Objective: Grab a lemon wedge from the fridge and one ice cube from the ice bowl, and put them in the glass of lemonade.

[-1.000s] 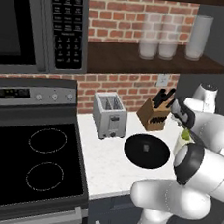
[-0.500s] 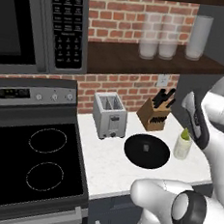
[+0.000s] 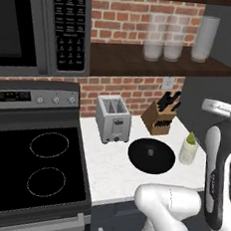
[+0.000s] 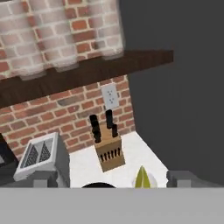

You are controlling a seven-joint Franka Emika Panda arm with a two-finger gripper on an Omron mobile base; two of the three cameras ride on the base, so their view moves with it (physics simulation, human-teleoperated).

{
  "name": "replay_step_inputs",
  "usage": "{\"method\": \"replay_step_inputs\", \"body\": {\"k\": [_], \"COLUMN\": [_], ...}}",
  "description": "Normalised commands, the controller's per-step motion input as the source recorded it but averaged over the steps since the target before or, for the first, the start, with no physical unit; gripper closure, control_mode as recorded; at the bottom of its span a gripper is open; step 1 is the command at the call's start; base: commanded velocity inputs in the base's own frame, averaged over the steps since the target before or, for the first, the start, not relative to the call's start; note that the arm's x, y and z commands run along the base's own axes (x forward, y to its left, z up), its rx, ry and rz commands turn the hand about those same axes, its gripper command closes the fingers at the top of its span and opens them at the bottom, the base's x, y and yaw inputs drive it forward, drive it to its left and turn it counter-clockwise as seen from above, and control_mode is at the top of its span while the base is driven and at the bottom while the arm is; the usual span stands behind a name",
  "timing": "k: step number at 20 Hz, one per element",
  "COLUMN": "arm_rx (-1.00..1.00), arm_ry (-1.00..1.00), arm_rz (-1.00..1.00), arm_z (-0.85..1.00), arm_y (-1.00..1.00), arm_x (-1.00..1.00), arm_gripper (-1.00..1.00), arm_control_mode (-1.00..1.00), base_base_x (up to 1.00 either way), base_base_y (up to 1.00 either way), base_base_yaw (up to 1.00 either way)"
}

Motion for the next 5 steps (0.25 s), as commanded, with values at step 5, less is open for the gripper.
{"method": "replay_step_inputs", "body": {"k": [5], "arm_rx": [-0.25], "arm_ry": [-0.74], "arm_rz": [0.05], "arm_z": [0.89], "arm_y": [0.44], "arm_x": [-1.00], "arm_gripper": [-1.00], "arm_control_mode": [-1.00], "base_base_x": [0.00], "base_base_y": [0.00], "base_base_yaw": [0.00]}}
